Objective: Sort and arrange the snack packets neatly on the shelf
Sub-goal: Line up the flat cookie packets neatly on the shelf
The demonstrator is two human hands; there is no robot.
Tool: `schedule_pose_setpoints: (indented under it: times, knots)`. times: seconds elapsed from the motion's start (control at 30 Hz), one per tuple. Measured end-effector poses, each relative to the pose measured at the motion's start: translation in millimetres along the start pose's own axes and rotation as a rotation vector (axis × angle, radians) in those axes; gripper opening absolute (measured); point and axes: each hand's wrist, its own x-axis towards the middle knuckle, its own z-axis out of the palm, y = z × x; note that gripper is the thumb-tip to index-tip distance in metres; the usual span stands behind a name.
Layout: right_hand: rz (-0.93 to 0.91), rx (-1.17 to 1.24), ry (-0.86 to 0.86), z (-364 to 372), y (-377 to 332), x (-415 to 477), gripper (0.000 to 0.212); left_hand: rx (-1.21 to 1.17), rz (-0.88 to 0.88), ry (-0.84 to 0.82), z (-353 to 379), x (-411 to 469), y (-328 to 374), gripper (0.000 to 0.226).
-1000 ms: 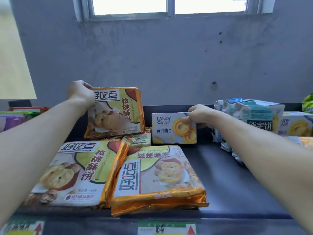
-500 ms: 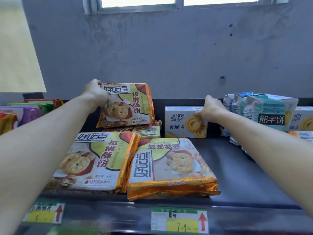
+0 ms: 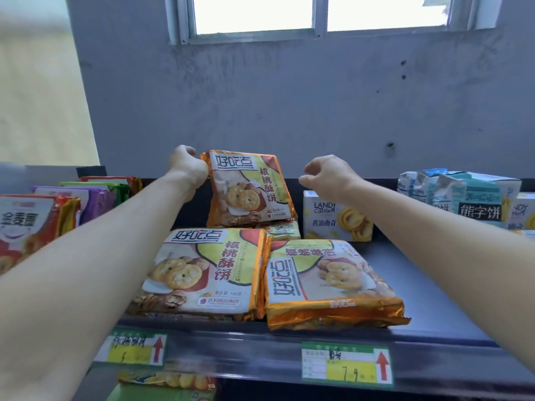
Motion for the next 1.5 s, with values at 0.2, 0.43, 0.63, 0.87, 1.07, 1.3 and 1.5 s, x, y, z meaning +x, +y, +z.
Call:
schedule_pose_setpoints:
  times: [0.2,0.43,0.63,0.87,1.07,1.3,1.5]
  knots:
    - [0.095,0.027,-0.070,15.2,-28.9,-0.8,0.032,-0.076,-0.039,-0.118,-11.0,-10.5,-3.7,0.041]
    - [0.200,0.031,-0.128,29.6,-41.0,-0.3,0.031,-0.011,-0.176,-0.361,-15.6,-17.0,-16.1,0.024]
    - [0.233,0.040,-0.131,41.3,-43.3,5.2,0.033,-0.034,-0.226,-0.530,-16.3,-17.9,-24.2,0.011]
    - [0.238,0.041,-0.143,52.2,-47.2,10.4,0.031,-0.152,-0.212,-0.482,-18.7,-9.2,-34.4,0.020]
    - [0.285,0.302,-0.220,62.2,-46.9,15.9,0.029,-0.236,-0.191,-0.382,-27.2,-9.2,-36.5,0.014]
    - [0.254,0.781,-0.246,48.2,-53.2,17.3,0.033,-0.356,-0.046,-0.335,-43.1,-13.8,-28.9,0.035]
    - [0.155,0.950,-0.174,28.1,-64.0,13.1,0.029,-0.394,0.021,-0.343,-60.7,-32.4,-3.6,0.035]
